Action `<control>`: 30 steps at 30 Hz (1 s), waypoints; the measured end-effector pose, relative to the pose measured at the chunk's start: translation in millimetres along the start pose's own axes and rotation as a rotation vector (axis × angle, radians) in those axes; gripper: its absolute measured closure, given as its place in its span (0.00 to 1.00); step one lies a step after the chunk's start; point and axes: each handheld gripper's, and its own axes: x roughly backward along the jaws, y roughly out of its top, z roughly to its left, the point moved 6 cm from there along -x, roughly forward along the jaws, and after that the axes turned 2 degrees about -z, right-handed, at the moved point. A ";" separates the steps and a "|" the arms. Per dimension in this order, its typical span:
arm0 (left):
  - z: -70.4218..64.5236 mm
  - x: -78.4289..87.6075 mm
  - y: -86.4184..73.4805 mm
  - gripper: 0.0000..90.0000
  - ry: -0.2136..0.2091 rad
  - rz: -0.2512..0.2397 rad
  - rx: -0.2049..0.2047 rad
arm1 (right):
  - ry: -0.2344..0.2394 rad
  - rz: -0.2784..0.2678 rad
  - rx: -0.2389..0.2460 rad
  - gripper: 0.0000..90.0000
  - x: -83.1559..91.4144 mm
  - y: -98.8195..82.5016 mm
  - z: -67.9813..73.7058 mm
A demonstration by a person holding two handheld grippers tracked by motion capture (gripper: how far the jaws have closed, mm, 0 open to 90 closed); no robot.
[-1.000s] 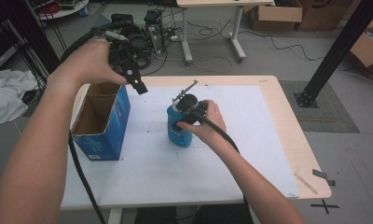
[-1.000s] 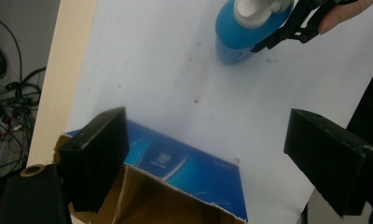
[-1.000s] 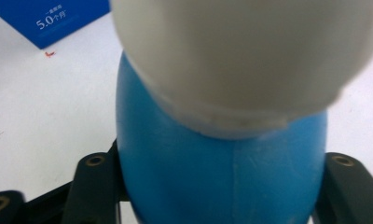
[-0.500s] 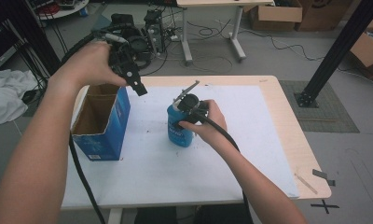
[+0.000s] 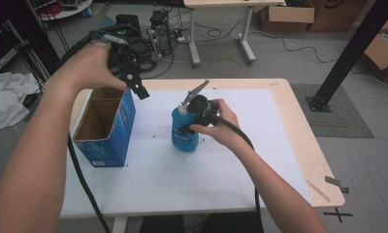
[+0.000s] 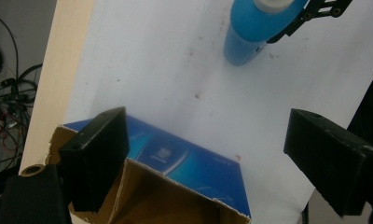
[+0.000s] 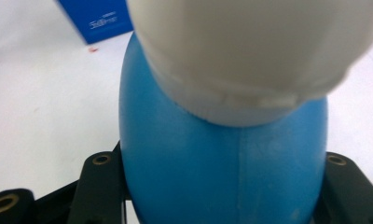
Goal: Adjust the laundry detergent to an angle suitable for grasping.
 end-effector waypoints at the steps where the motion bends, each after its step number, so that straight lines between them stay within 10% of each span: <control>1: 0.0 0.2 -0.3 0.17 0.001 -0.001 0.001 | 0.000 0.000 0.000 0.48 0.0 0.0 0.0; 14: -4.9 1.9 -0.8 0.17 -0.005 0.003 -0.007 | 0.218 0.001 0.241 0.48 7.3 -2.5 22.7; 30: -8.9 0.3 3.5 0.17 -0.008 0.013 -0.010 | 0.265 0.031 0.314 0.48 -3.2 -9.4 30.2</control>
